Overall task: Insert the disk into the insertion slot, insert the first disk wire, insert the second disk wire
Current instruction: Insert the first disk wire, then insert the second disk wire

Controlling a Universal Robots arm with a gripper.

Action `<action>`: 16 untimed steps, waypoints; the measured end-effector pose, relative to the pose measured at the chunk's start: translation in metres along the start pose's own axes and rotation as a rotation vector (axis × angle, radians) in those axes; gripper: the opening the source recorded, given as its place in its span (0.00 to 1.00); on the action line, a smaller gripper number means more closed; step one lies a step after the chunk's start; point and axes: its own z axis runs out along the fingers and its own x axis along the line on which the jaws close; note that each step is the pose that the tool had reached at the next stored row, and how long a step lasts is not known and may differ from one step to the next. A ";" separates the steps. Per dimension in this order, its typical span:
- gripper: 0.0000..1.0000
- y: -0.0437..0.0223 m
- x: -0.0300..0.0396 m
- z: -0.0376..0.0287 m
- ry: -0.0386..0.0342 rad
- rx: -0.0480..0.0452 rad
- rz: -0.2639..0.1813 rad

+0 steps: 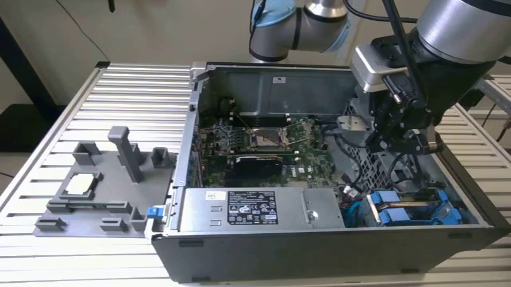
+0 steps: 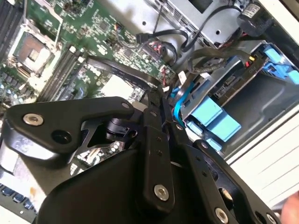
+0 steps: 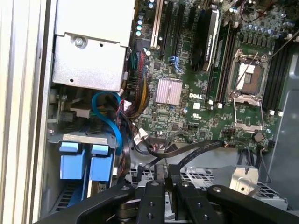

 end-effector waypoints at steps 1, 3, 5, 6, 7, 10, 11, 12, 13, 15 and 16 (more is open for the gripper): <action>0.16 0.0000 0.0000 0.0000 0.0164 -0.0022 -0.001; 0.16 0.0000 0.0000 0.0000 0.0510 -0.0072 -0.002; 0.16 0.0000 0.0001 0.0000 0.0869 -0.0122 -0.004; 0.16 0.0000 0.0004 0.0000 0.1020 -0.0145 -0.005; 0.16 0.0000 0.0009 0.0000 0.1106 -0.0157 -0.005; 0.16 0.0002 0.0029 0.0002 0.1171 -0.0162 -0.001; 0.16 0.0003 0.0035 0.0009 0.1171 -0.0157 0.003; 0.16 0.0004 0.0041 0.0015 0.1173 -0.0153 0.007; 0.16 0.0004 0.0046 0.0022 0.1177 -0.0150 0.011; 0.16 0.0004 0.0060 0.0036 0.1181 -0.0142 0.018; 0.16 0.0002 0.0067 0.0043 0.1179 -0.0138 0.021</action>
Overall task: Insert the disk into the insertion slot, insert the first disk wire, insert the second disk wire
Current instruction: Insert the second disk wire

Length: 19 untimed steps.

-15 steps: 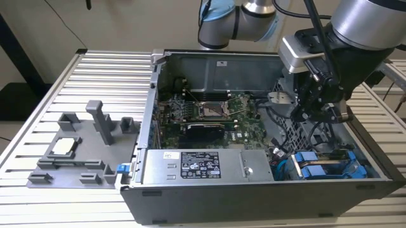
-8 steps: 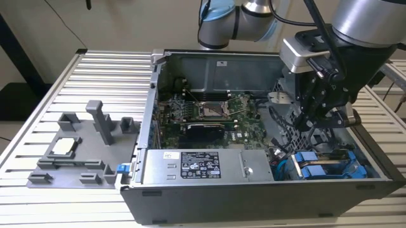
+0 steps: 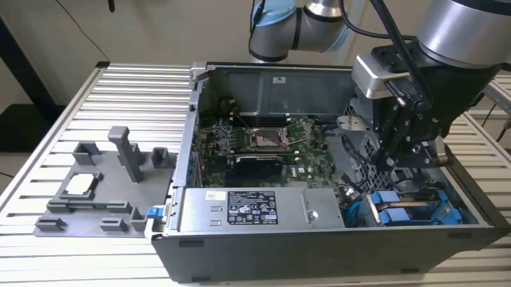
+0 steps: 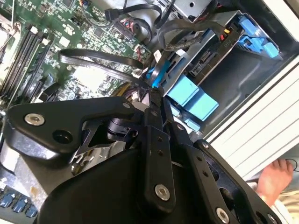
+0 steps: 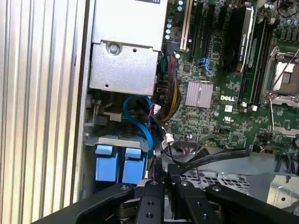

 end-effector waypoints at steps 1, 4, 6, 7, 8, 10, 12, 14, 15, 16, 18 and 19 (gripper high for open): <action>0.16 -0.0005 0.0007 0.0005 0.0002 0.0001 0.002; 0.16 -0.0046 0.0034 0.0009 0.0001 -0.0004 0.003; 0.16 -0.0083 0.0053 0.0012 -0.0001 -0.0018 0.003; 0.16 -0.0101 0.0062 0.0013 -0.0002 -0.0024 0.003; 0.16 -0.0119 0.0072 0.0015 -0.0003 -0.0030 0.003; 0.16 -0.0152 0.0092 0.0018 -0.0004 -0.0044 0.003; 0.16 -0.0178 0.0118 0.0023 -0.0005 -0.0054 0.004; 0.16 -0.0202 0.0149 0.0030 -0.0008 -0.0057 0.004; 0.16 -0.0212 0.0163 0.0035 -0.0011 -0.0058 0.004; 0.16 -0.0221 0.0178 0.0041 -0.0016 -0.0058 0.004; 0.16 -0.0240 0.0206 0.0054 -0.0040 -0.0055 0.004; 0.16 -0.0247 0.0217 0.0060 -0.0061 -0.0052 0.004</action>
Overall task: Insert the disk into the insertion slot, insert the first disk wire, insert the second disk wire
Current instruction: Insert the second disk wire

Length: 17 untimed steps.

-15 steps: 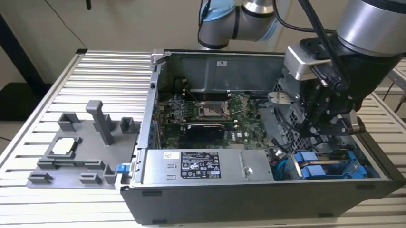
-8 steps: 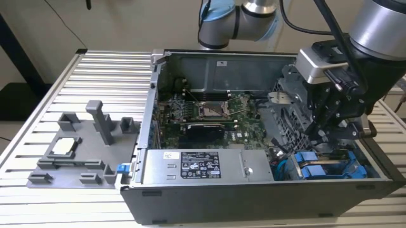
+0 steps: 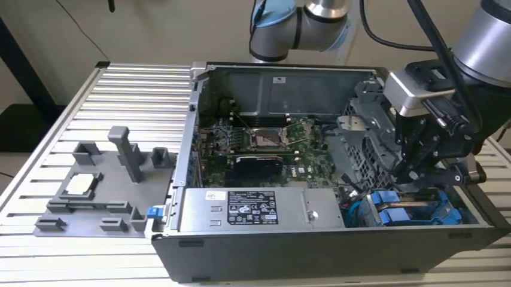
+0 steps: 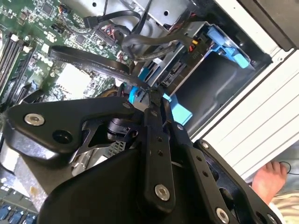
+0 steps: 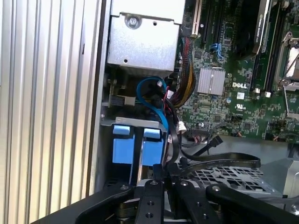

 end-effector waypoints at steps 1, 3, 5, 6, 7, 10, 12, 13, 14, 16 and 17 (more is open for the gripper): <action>0.16 -0.0009 0.0013 0.0006 -0.0023 0.0003 0.000; 0.16 -0.0024 0.0035 0.0015 -0.0052 0.0007 0.001; 0.16 -0.0041 0.0057 0.0022 -0.0073 0.0010 0.002; 0.16 -0.0051 0.0069 0.0026 -0.0086 0.0011 0.003; 0.16 -0.0060 0.0078 0.0030 -0.0101 0.0013 0.003; 0.16 -0.0083 0.0103 0.0041 -0.0183 0.0028 0.005; 0.16 -0.0094 0.0109 0.0055 -0.0208 0.0043 0.007; 0.16 -0.0099 0.0110 0.0061 -0.0212 0.0054 0.008; 0.16 -0.0100 0.0111 0.0064 -0.0210 0.0067 0.008; 0.16 -0.0105 0.0113 0.0074 -0.0210 0.0095 0.009; 0.16 -0.0106 0.0113 0.0074 -0.0209 0.0096 0.009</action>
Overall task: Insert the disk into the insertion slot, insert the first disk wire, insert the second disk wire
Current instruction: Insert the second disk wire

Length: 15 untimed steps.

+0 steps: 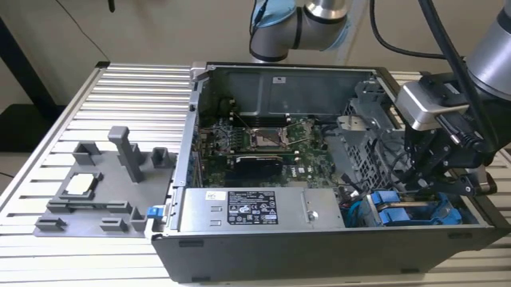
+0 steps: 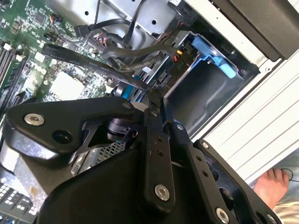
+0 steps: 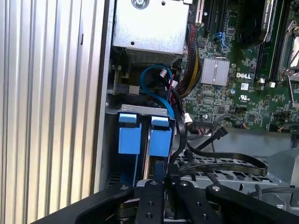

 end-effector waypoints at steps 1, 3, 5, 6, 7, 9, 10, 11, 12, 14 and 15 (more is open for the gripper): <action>0.16 0.0000 0.0000 0.0000 0.0000 0.0000 0.000; 0.16 0.0000 0.0000 0.0001 0.0000 0.0001 0.000; 0.16 -0.0001 0.0000 0.0009 -0.0002 0.0018 0.000; 0.16 0.0000 0.0001 0.0014 0.0001 0.0036 0.000; 0.16 0.0000 0.0001 0.0020 0.0004 0.0056 0.000; 0.16 0.0001 0.0002 0.0032 0.0007 0.0085 0.000; 0.16 0.0001 0.0003 0.0038 0.0008 0.0096 0.000; 0.16 0.0001 0.0003 0.0045 0.0003 0.0113 0.000; 0.16 0.0002 0.0004 0.0051 0.0000 0.0141 0.000; 0.16 0.0003 0.0004 0.0062 0.0006 0.0228 0.000; 0.16 0.0003 0.0005 0.0069 0.0010 0.0264 0.000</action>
